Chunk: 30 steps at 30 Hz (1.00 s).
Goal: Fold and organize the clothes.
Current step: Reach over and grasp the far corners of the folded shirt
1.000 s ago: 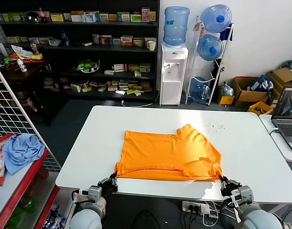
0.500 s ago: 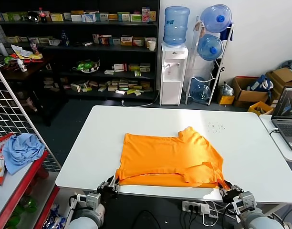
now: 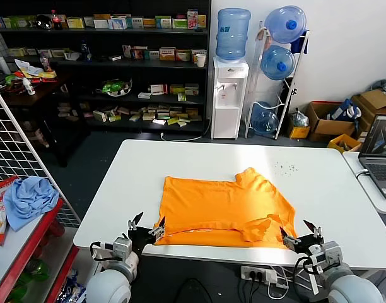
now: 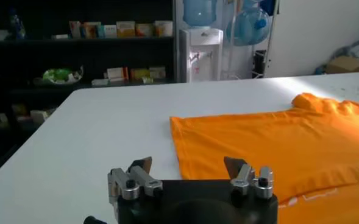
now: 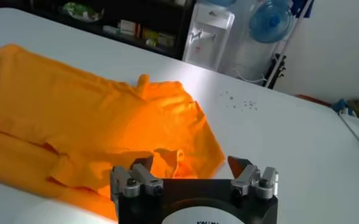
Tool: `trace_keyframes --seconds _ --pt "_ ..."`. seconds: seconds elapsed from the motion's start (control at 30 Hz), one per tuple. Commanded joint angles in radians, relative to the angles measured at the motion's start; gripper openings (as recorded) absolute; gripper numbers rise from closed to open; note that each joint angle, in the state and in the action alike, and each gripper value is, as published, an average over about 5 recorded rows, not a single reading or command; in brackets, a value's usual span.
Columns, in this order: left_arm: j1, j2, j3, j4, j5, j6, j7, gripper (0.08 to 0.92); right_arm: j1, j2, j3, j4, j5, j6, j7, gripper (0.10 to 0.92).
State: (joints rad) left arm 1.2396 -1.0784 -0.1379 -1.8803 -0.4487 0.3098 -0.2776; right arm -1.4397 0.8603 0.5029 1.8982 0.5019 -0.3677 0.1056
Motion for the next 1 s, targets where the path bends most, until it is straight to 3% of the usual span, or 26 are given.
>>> trace_keyframes --seconds 0.03,0.47,1.0 --pt "-0.267 -0.014 0.069 0.181 -0.034 -0.017 0.006 0.816 0.224 -0.009 -0.051 -0.155 0.079 0.064 -0.033 0.821" --pt "-0.575 -0.115 0.195 0.582 -0.136 -0.007 0.031 0.823 0.663 0.080 -0.283 -0.558 0.113 -0.030 -0.126 0.823" --pt "-0.710 -0.199 0.214 0.793 -0.185 0.049 0.070 0.823 0.832 0.194 -0.323 -0.808 0.056 -0.036 -0.164 0.823"
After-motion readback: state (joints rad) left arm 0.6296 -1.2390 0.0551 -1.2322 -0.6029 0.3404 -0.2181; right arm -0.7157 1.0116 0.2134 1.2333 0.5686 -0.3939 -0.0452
